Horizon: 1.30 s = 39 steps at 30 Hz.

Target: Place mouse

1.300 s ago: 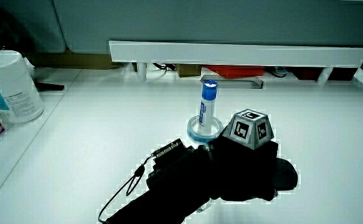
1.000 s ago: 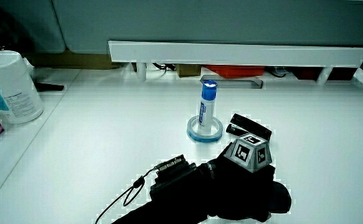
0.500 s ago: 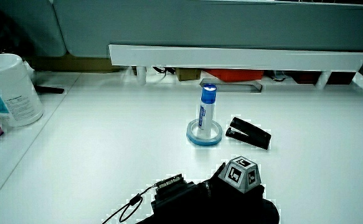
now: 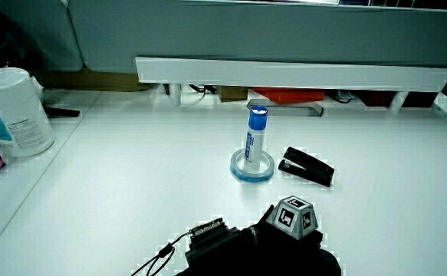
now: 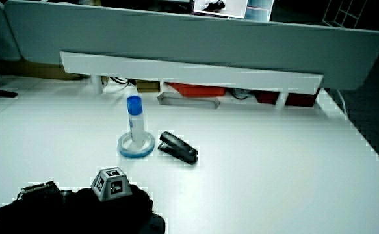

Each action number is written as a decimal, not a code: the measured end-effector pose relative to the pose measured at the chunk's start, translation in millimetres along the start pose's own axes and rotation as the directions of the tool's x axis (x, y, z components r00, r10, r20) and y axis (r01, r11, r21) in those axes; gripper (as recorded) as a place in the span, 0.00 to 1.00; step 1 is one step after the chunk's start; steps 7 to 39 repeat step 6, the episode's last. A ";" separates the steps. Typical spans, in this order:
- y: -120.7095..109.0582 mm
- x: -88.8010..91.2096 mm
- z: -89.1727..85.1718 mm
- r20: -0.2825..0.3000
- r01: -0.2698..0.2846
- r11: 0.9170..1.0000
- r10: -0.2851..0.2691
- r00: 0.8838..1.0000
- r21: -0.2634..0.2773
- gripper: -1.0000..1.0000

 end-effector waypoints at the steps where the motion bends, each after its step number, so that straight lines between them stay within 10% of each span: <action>1: 0.8 -1.9 -2.4 0.018 -0.005 1.000 0.006 1.000 -0.018 0.38; 6: -7.3 -13.1 -6.5 0.045 0.011 1.000 -0.012 0.999 0.012 0.17; 39: -7.3 -13.1 -6.5 0.045 0.011 1.000 -0.012 0.999 0.012 0.17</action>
